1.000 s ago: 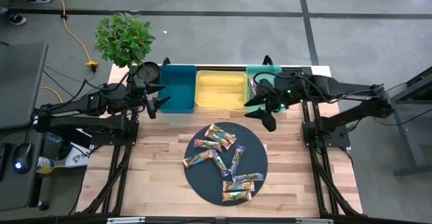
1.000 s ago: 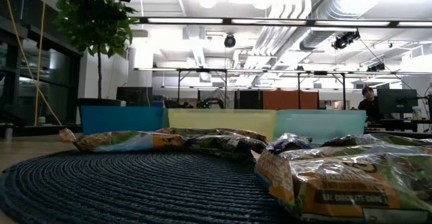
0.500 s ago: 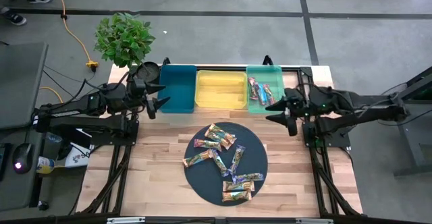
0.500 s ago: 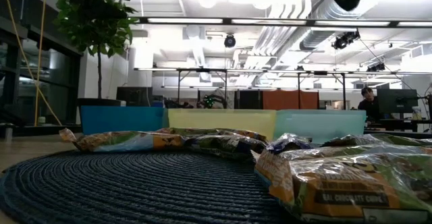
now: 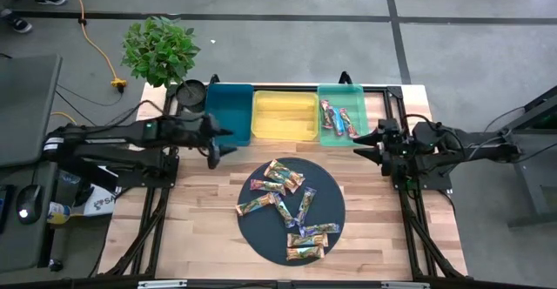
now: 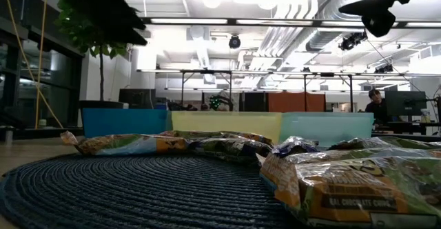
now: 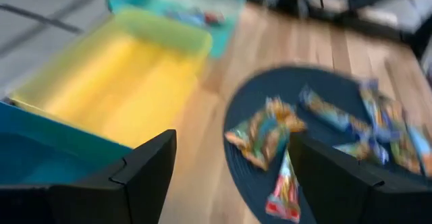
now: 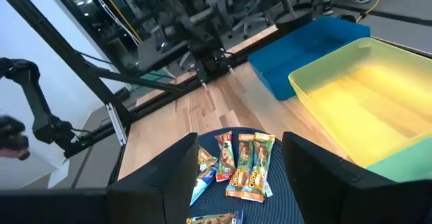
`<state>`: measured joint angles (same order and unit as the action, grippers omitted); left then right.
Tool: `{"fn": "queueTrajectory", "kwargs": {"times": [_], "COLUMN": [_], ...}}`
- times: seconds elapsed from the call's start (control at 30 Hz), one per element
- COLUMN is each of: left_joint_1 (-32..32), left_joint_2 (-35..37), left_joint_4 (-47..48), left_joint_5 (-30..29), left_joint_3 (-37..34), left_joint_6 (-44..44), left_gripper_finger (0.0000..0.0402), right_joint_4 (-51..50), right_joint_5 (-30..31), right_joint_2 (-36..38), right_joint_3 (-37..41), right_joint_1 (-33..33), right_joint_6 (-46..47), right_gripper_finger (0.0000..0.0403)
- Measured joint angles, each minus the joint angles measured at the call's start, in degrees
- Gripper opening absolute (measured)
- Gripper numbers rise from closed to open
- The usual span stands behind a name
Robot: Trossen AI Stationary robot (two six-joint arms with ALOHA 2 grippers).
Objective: Pick and place Granola Bars by type
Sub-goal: Put the red granola bar into the green bin
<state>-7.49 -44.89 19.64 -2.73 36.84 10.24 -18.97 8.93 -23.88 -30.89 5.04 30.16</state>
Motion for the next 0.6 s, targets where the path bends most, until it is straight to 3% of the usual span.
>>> {"fn": "queueTrajectory", "kwargs": {"times": [0.4,0.6], "left_joint_1": [0.18,4.32], "left_joint_2": [-13.68,-21.67], "left_joint_4": [-9.12,-9.07], "left_joint_5": [14.27,15.68], "left_joint_3": [0.00,0.13], "left_joint_6": [-0.15,-5.95], "left_gripper_finger": [0.0282,0.0282], "right_joint_4": [-0.10,-0.64], "right_joint_5": [-0.42,-0.44], "right_joint_2": [0.39,0.38], "right_joint_3": [0.02,0.00], "right_joint_1": [0.00,0.00], "right_joint_6": [-2.10,-2.11], "right_gripper_finger": [0.0200,0.0200]}}
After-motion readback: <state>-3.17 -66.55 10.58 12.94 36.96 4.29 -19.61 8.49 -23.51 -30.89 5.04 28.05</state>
